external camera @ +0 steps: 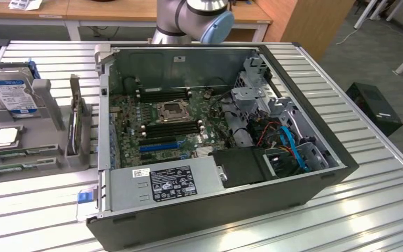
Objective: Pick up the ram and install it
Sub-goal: 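Pick up the ram and move it above insertion slot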
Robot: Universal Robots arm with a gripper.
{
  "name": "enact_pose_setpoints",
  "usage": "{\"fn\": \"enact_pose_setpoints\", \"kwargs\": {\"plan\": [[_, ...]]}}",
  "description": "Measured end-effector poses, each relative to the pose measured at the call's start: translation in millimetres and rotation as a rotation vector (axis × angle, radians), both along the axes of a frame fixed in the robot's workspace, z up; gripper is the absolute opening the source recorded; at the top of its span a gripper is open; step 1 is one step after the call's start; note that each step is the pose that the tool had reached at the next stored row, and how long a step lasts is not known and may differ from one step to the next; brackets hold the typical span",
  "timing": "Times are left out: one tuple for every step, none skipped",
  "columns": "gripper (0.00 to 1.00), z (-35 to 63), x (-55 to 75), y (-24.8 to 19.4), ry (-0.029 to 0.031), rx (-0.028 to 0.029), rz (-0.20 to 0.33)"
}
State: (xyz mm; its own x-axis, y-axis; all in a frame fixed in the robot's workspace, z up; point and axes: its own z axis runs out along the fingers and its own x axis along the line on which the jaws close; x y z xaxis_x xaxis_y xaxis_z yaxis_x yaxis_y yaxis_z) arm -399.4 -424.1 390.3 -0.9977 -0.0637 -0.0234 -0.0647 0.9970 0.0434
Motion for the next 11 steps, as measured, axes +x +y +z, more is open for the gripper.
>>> {"fn": "enact_pose_setpoints", "kwargs": {"plan": [[0.11, 0.0, 0.0, 0.0, 0.0, 0.0, 0.018], [0.11, 0.0, 0.0, 0.0, 0.0, 0.0, 0.036], [0.11, 0.0, 0.0, 0.0, 0.0, 0.0, 0.054], [0.11, -0.1, 0.0, 0.0, 0.0, 0.0, 0.072], [0.11, -0.1, 0.0, 0.0, -0.0001, 0.0, 0.09], [0.11, -0.1, 0.0, 0.0, 0.0, 0.0, 0.109], [0.11, -0.1, 0.0, 0.0, 0.0, 0.0, 0.127], [0.11, -0.1, 0.0, 0.0, 0.0, 0.0, 0.145], [0.11, -0.2, 0.0, 0.0, 0.0, 0.0, 0.163], [0.11, -0.2, 0.0, 0.0, -0.0001, 0.0001, 0.181], [0.11, -0.2, 0.0, 0.0, 0.0, 0.0, 0.199]]}}
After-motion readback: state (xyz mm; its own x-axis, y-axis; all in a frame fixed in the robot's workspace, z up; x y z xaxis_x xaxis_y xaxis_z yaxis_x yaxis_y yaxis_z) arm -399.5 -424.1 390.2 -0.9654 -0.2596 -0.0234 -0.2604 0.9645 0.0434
